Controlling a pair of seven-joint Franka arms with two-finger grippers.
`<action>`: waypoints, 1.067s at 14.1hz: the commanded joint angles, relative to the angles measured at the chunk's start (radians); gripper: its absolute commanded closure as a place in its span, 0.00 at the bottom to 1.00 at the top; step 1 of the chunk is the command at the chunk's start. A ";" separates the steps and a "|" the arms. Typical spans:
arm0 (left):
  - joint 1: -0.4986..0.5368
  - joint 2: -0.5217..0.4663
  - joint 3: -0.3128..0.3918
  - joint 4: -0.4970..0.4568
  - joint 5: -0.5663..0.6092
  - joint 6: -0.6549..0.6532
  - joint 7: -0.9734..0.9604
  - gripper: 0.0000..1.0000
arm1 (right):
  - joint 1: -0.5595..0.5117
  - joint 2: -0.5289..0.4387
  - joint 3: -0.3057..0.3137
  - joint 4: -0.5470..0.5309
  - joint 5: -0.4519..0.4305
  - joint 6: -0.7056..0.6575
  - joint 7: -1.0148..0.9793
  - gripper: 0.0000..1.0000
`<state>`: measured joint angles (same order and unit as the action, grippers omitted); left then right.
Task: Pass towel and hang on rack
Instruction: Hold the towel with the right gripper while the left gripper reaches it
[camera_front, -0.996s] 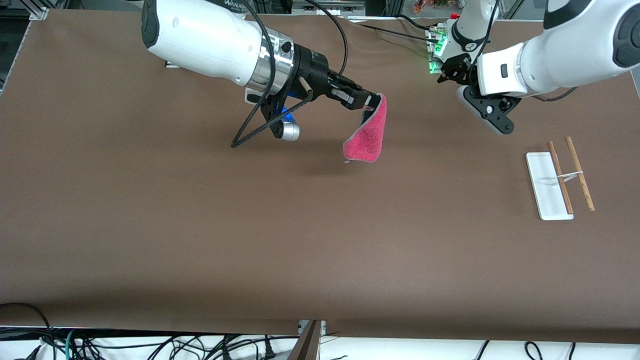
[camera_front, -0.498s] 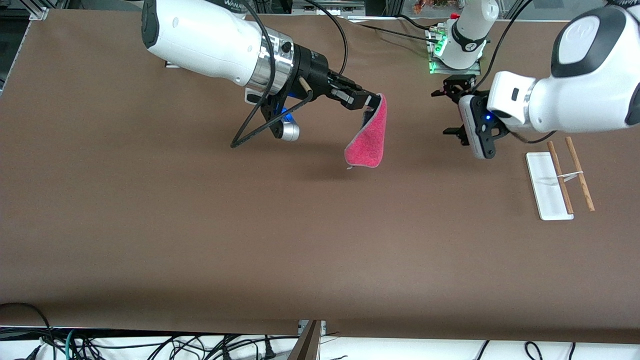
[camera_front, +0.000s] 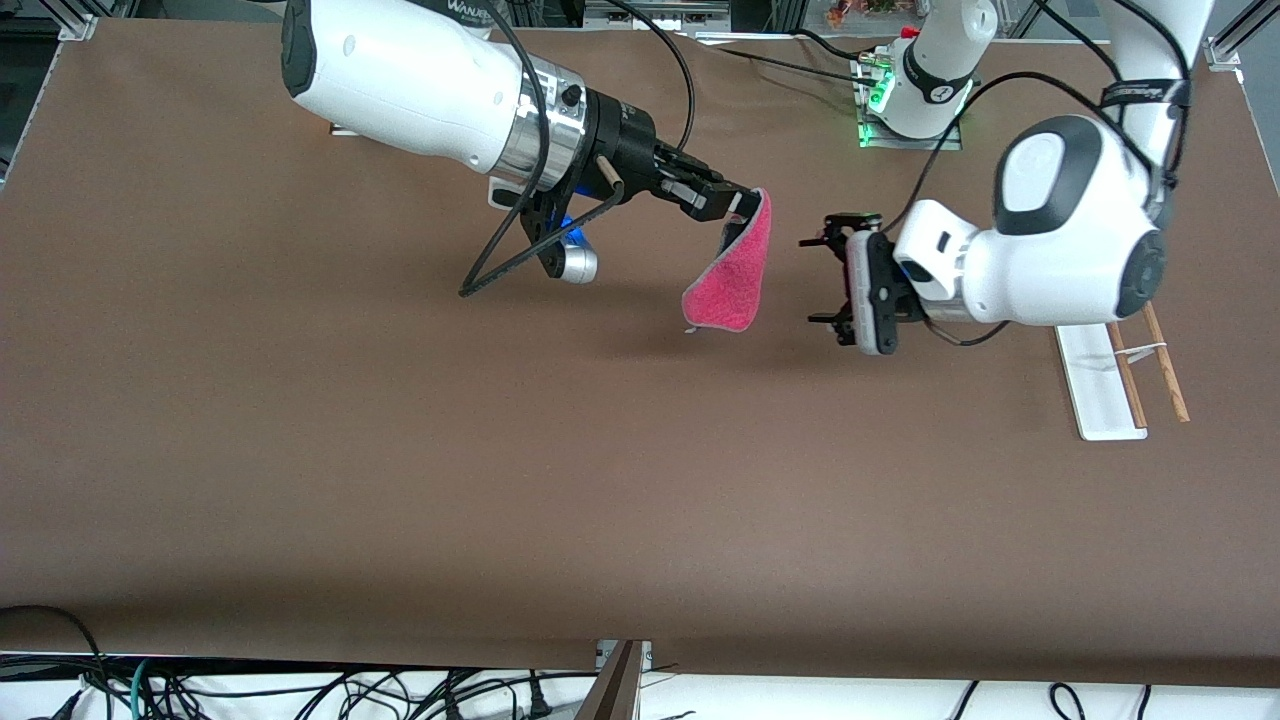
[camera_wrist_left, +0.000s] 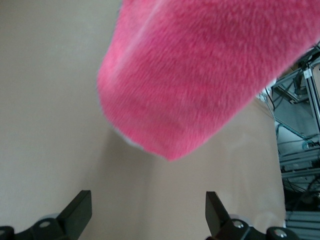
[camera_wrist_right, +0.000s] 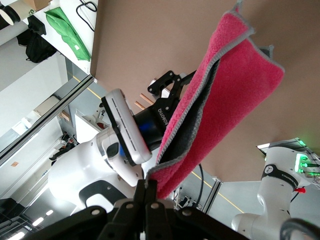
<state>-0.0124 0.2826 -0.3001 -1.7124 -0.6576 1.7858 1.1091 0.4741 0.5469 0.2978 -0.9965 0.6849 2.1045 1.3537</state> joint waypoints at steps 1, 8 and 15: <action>0.000 -0.032 -0.048 -0.123 -0.117 0.128 0.052 0.00 | 0.001 0.007 0.000 0.016 0.018 0.006 0.009 1.00; 0.022 -0.045 -0.088 -0.196 -0.181 0.202 0.173 0.00 | 0.000 0.007 0.000 0.015 0.019 0.005 0.007 1.00; 0.028 -0.048 -0.125 -0.213 -0.208 0.277 0.212 0.51 | -0.002 0.007 0.000 0.015 0.019 0.003 0.007 1.00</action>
<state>0.0030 0.2730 -0.4213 -1.8913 -0.8405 2.0487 1.2649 0.4732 0.5477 0.2959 -0.9966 0.6852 2.1057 1.3537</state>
